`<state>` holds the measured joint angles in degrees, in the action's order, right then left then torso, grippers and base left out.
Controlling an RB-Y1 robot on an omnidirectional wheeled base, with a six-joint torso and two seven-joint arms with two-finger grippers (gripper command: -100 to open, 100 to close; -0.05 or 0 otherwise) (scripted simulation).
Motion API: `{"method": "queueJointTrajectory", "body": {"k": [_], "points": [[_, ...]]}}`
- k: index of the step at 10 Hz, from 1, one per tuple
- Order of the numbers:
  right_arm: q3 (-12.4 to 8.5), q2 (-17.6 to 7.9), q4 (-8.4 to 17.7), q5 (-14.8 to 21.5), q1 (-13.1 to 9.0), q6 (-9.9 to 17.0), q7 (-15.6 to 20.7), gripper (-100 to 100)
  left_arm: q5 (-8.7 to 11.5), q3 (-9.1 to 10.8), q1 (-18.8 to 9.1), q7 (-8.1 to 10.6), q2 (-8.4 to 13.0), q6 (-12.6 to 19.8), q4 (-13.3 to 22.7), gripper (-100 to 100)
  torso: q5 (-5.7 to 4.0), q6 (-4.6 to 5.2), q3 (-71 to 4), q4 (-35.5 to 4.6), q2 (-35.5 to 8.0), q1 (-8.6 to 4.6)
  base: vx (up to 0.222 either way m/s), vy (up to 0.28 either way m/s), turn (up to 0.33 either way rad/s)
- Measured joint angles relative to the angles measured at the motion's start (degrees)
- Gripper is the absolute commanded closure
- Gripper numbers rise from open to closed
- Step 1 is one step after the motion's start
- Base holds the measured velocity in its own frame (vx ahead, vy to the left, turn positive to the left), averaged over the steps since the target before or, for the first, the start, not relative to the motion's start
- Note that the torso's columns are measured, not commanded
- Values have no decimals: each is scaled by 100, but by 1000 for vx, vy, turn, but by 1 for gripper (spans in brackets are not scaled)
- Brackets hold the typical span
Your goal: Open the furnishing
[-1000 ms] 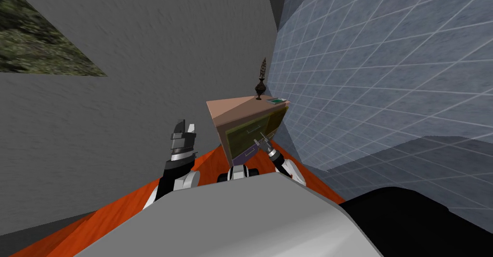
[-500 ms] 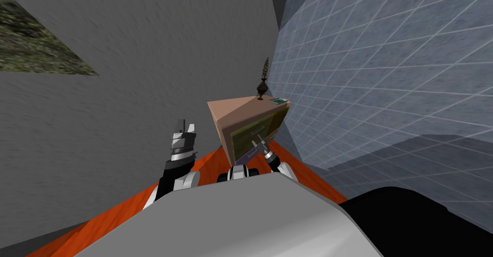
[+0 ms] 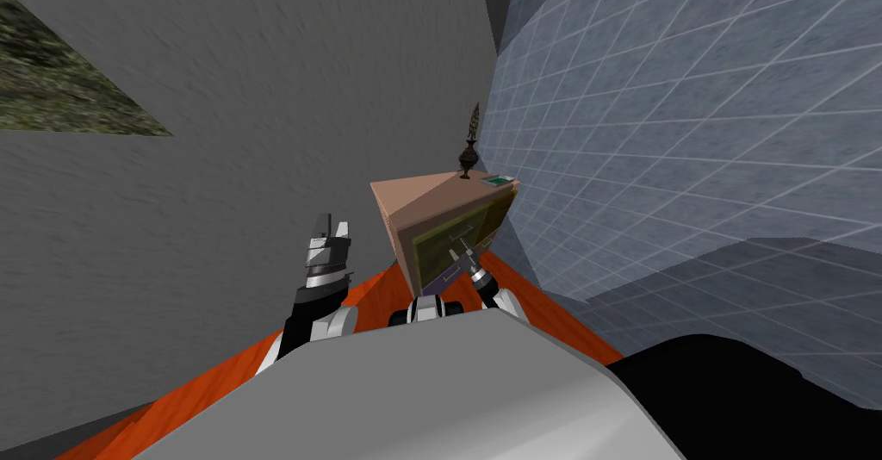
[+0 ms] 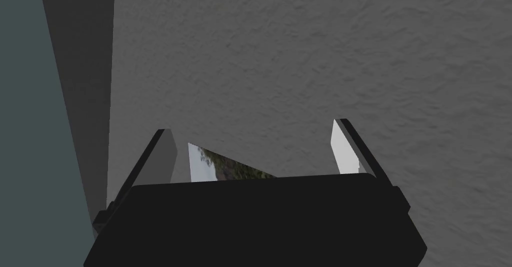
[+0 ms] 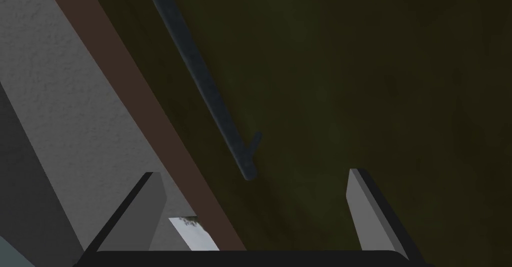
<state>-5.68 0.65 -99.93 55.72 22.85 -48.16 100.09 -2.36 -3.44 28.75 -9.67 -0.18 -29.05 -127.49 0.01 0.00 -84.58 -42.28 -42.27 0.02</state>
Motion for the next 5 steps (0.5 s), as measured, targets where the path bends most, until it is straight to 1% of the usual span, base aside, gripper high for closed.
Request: {"method": "queueJointTrajectory", "body": {"k": [1,2,3,4,5], "points": [[2,-1,-7,5,-4,24,-17,100,0,0,0,0,0,0,0,0,-1,0,1,0,-2,-2,2,-3,39],[-12,25,72,-33,27,-61,54,100,0,0,0,0,0,0,0,0,-1,0,1,0,-1,-4,0,0,0],[-14,28,83,-38,31,-87,76,100,0,0,0,0,0,0,0,0,-1,0,1,-1,-1,-4,-125,-44,110],[-68,12,102,-50,-31,-46,58,100,0,0,-2,0,0,0,0,0,-4,-1,19,-8,-35,-16,-207,-72,140],[-105,1,91,-50,-73,16,29,100,0,0,-3,0,0,1,0,0,-5,0,31,-14,-48,-18,-163,-63,69]]}}
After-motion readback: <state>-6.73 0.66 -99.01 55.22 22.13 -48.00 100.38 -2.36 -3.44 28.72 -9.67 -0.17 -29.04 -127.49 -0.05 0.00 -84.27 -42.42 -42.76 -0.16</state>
